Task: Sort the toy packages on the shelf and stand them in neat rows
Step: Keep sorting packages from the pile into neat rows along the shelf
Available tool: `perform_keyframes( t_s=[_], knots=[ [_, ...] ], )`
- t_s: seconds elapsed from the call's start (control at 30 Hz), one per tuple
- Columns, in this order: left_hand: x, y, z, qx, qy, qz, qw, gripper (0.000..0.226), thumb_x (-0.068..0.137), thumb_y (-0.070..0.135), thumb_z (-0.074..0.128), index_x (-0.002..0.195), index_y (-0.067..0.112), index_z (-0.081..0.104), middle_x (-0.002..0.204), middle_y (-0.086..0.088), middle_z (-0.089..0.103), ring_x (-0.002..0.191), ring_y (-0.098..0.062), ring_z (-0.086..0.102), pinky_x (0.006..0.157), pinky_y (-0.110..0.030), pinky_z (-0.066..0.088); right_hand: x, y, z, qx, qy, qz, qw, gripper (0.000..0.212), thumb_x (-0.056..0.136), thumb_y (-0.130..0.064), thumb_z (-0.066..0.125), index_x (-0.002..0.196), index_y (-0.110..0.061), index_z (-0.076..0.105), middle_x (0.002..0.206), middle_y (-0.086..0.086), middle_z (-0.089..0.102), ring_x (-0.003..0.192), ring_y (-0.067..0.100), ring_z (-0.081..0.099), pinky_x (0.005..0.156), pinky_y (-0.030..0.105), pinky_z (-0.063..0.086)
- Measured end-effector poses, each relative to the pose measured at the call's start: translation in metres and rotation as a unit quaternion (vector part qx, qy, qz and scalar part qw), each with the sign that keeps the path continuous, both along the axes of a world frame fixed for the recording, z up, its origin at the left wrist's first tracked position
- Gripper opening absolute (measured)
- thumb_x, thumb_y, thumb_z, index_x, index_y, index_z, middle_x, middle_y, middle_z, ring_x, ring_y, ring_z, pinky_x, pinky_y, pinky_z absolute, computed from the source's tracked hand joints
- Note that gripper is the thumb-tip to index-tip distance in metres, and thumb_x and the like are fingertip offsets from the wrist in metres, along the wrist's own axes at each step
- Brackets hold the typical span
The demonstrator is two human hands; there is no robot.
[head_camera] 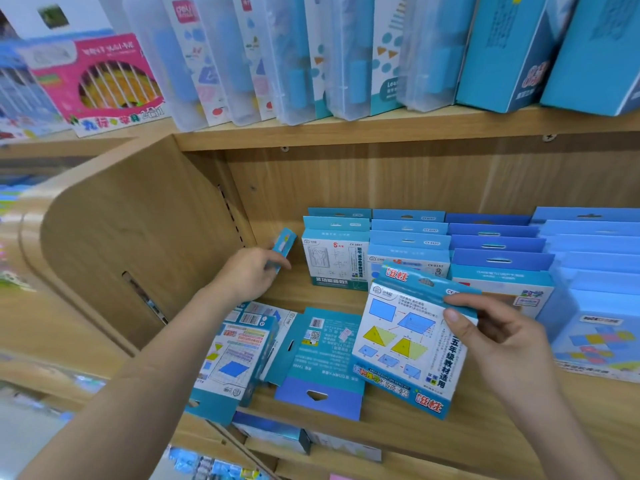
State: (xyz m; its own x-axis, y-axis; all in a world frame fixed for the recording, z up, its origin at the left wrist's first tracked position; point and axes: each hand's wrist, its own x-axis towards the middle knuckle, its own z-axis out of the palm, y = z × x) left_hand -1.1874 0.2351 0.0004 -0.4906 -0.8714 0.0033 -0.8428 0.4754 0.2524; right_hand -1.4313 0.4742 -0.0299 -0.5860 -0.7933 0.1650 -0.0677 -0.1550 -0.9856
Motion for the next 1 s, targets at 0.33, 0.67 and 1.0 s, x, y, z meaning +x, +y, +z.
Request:
perform_keyframes(
  t_s=[0.33, 0.67, 1.0],
  knots=[
    [0.025, 0.003, -0.003, -0.095, 0.152, 0.146, 0.973, 0.032, 0.081, 0.005, 0.064, 0.104, 0.024, 0.053, 0.116, -0.009, 0.063, 0.087, -0.023, 0.063, 0.063, -0.029, 0.052, 0.011, -0.005, 0.000, 0.001, 0.002, 0.003, 1.000, 0.014, 0.078, -0.011, 0.067, 0.086, -0.023, 0.067, 0.080, -0.024, 0.070, 0.080, -0.004, 0.066, 0.049, 0.021, 0.055],
    [0.036, 0.083, 0.071, -0.035, 0.575, 0.178, 0.798, 0.038, 0.082, 0.014, 0.072, 0.112, 0.023, 0.051, 0.090, 0.005, 0.071, 0.074, -0.005, 0.071, 0.052, -0.018, 0.053, 0.018, -0.015, 0.003, -0.012, 0.014, 0.002, 1.000, 0.017, 0.079, -0.009, 0.068, 0.083, -0.025, 0.070, 0.077, -0.022, 0.071, 0.071, -0.003, 0.066, 0.053, 0.013, 0.052],
    [0.024, 0.126, 0.093, 0.075, 0.454, 0.031, 0.887, 0.038, 0.072, 0.015, 0.075, 0.105, 0.024, 0.060, 0.085, 0.007, 0.074, 0.076, -0.013, 0.072, 0.058, -0.032, 0.059, 0.002, 0.004, 0.012, -0.008, 0.012, -0.018, 1.000, 0.017, 0.079, -0.008, 0.069, 0.086, -0.023, 0.070, 0.080, -0.020, 0.072, 0.074, -0.002, 0.067, 0.055, 0.014, 0.053]
  ],
)
